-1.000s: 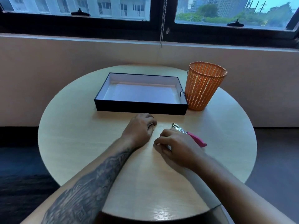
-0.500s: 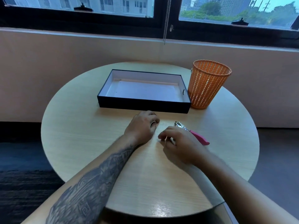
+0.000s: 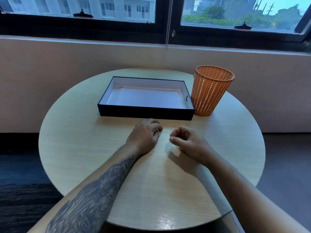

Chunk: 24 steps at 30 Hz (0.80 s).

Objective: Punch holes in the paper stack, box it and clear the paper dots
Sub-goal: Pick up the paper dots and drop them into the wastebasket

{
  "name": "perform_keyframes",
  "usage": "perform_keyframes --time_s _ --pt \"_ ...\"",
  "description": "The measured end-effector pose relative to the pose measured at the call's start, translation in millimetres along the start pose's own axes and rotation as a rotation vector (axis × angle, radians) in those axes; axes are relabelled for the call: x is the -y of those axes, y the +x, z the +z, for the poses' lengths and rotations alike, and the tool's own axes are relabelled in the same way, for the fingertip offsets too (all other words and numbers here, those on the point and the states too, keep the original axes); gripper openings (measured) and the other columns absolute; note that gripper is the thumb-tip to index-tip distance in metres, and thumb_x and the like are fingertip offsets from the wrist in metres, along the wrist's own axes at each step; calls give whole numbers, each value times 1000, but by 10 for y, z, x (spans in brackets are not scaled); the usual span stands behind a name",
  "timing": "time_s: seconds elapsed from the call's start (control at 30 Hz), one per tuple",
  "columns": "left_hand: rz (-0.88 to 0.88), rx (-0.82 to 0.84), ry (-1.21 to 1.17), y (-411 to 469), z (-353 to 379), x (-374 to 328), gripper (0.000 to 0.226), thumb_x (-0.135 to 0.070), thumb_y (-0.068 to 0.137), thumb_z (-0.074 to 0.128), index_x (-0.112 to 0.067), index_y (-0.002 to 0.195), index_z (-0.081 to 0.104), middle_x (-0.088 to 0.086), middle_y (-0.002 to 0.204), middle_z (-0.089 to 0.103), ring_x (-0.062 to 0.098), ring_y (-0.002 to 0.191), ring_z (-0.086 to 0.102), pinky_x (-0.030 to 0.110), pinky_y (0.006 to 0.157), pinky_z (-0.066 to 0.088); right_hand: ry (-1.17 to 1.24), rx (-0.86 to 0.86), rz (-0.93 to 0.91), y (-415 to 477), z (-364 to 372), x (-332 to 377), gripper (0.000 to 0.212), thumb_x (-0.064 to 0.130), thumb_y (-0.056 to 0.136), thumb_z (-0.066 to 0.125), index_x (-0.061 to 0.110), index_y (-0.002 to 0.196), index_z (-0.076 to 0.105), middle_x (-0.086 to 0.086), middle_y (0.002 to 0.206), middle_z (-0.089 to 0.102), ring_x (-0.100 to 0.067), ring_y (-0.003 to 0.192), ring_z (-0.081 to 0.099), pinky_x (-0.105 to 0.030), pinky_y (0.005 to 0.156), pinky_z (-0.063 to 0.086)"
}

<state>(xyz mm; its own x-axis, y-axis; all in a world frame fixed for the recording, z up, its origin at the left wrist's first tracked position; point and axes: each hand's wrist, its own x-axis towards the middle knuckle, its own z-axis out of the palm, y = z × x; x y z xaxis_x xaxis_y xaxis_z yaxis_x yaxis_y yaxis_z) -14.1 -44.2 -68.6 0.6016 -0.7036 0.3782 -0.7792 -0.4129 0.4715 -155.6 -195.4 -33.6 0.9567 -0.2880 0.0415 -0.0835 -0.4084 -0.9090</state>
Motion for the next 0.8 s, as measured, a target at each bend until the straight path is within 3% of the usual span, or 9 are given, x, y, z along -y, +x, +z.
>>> perform_keyframes --time_s 0.13,0.27,0.37,0.47,0.53,0.63,0.8 --pt "-5 -59 -43 37 -8 -14 20 -20 91 57 -23 103 73 -11 110 66 11 103 59 39 87 53 4 -19 -17 -1 -5 15 1 12 90 72 11 90 71 2 82 71 -10 76 64 -32 75 53" --pt "51 -111 -140 295 -147 -196 20 -16 91 59 -22 102 74 -12 104 69 8 93 65 35 80 55 -65 -57 -60 58 -144 92 2 11 90 72 11 88 71 5 78 69 -4 68 62 -26 68 51" --pt "89 -139 -180 630 -286 -413 20 -14 90 60 -21 102 74 -9 103 70 10 87 66 29 76 53 -62 -93 -100 174 -349 209 3 3 90 71 5 88 70 -2 75 66 -8 61 59 -25 59 49" --pt "140 -192 -168 990 -422 -619 20 -15 90 60 -21 103 73 -7 105 69 9 88 64 29 77 52 -138 -164 -177 320 -649 397 3 2 89 71 5 87 71 -2 76 68 -2 62 58 -16 62 47" --pt "176 -202 -170 1235 -497 -747 20 -18 89 60 -23 106 70 -9 110 65 9 84 66 31 78 53 -167 -222 -222 431 -894 524 3 4 89 72 6 87 71 -2 77 69 -6 63 60 -17 63 49" --pt "212 -135 -129 1569 -549 -910 27 -22 89 62 -25 115 65 -11 122 59 11 80 67 36 77 56 -235 -308 -278 635 -1285 686 5 9 88 74 12 86 72 -4 80 71 -11 68 63 -25 66 53" --pt "229 10 -6 1920 -505 -1112 44 -25 92 64 -23 136 57 -7 144 50 19 94 67 37 83 55 -364 -429 -264 988 -1865 838 3 16 89 74 14 91 73 -5 83 73 -18 75 69 -32 71 58"
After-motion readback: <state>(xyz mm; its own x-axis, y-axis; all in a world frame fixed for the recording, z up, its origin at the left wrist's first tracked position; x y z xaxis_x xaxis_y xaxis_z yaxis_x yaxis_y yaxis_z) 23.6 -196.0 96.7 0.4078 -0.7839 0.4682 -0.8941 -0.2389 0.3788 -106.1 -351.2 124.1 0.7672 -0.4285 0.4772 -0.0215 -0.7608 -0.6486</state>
